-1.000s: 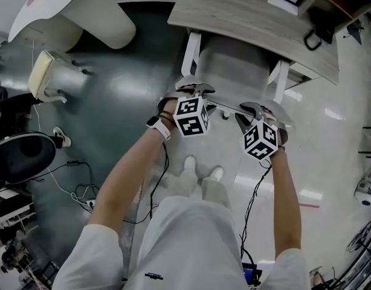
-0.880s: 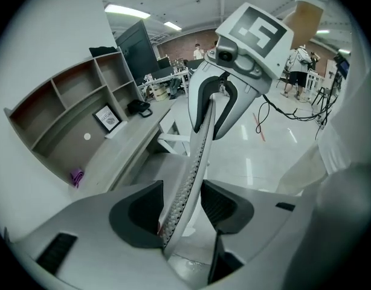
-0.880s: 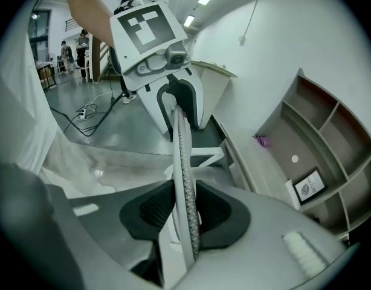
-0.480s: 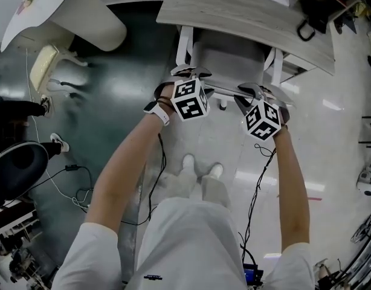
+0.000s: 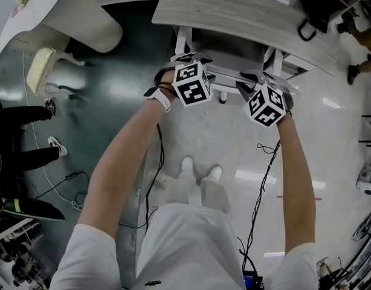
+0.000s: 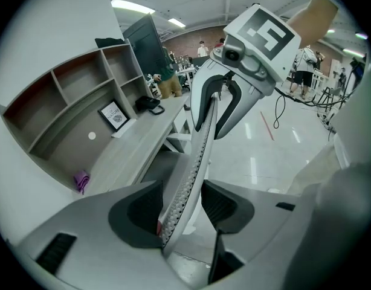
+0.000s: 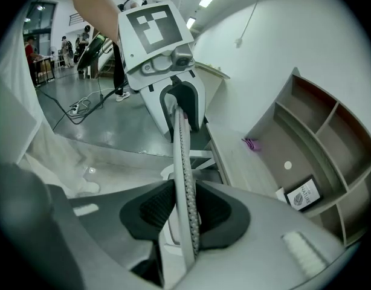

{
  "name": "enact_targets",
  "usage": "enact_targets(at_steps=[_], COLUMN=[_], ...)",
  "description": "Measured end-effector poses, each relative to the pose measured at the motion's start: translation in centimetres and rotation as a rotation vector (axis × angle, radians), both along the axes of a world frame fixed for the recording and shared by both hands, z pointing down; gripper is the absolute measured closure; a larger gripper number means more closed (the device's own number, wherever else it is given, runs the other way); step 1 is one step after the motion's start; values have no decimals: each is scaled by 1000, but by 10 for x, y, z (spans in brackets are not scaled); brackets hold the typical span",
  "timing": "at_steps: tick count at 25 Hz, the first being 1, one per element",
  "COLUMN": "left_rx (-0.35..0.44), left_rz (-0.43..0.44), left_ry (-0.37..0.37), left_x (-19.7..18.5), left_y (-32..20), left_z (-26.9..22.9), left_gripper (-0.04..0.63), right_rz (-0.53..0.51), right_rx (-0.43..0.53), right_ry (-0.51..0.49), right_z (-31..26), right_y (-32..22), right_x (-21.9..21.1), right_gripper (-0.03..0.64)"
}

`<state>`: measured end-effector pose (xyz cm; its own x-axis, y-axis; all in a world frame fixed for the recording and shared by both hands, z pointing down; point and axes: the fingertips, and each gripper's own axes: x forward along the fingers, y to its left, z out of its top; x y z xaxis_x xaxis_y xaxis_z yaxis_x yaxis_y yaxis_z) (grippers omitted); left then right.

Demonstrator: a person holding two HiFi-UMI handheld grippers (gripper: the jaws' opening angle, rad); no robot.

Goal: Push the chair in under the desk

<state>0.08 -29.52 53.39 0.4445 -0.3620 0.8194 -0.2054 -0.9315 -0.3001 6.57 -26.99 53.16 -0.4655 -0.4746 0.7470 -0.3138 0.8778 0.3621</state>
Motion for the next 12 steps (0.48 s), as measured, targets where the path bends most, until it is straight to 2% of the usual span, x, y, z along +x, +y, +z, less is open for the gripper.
enact_targets(at_steps=[12], left_rx=[35], left_rz=[0], left_ry=[5], left_x=[12], left_y=[-62], left_z=[-4], left_gripper=[393], right_rz=[-5], right_rx=[46], right_ry=[11], right_z=[-4], right_y=[-62], right_x=[13], right_gripper=[500])
